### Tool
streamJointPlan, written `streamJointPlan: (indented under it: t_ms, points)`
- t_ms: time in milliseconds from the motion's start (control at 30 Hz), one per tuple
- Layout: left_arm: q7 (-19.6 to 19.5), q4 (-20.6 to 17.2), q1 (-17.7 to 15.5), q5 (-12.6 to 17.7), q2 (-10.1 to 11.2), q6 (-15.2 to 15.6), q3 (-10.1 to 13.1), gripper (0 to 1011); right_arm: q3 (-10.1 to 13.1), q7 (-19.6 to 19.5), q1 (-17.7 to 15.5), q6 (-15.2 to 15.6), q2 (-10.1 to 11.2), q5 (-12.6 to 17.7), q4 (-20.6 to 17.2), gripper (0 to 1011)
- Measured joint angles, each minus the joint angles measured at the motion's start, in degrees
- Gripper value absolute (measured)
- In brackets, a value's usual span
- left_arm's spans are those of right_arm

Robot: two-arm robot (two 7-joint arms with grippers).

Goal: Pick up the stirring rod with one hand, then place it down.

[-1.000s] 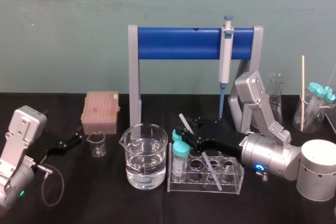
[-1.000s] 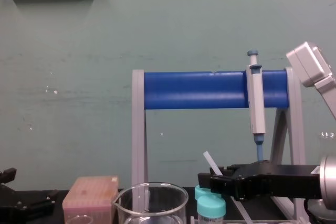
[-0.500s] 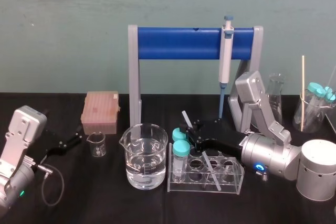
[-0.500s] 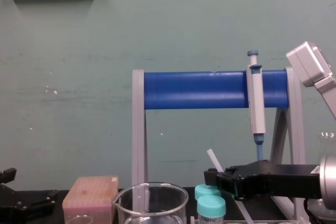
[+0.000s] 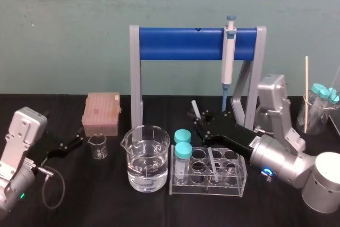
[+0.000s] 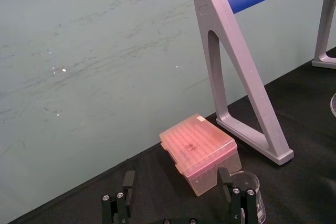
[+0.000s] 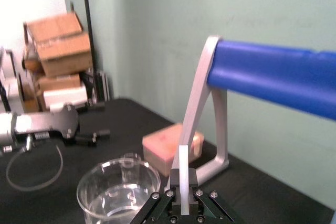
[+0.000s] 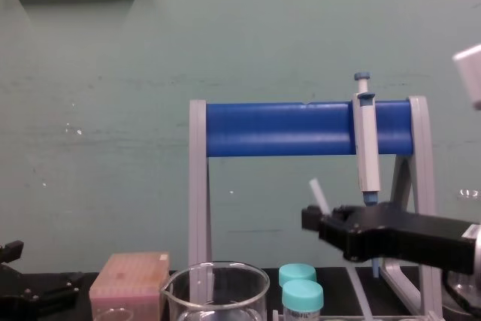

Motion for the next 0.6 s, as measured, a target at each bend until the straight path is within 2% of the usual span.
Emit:
streamJointPlan:
  t_ms: [67, 200, 367, 600]
  points:
    - [0.0, 0.0, 0.0, 0.0, 0.0, 0.0, 0.0, 1000, 1.1, 0.51, -1.17, -2.25, -0.21, 0.71, -0.38, 66]
    - [0.0, 0.0, 0.0, 0.0, 0.0, 0.0, 0.0, 1000, 2.92, 1.21, -3.21, -4.6, -0.32, 2.04, -1.64, 66]
    - [0.0, 0.0, 0.0, 0.0, 0.0, 0.0, 0.0, 1000, 4.94, 1.77, -5.52, -6.02, -0.1, 3.8, -3.75, 66]
    - [0.0, 0.0, 0.0, 0.0, 0.0, 0.0, 0.0, 1000, 6.68, 2.12, -6.33, -8.8, 0.42, 3.6, -6.0, 66]
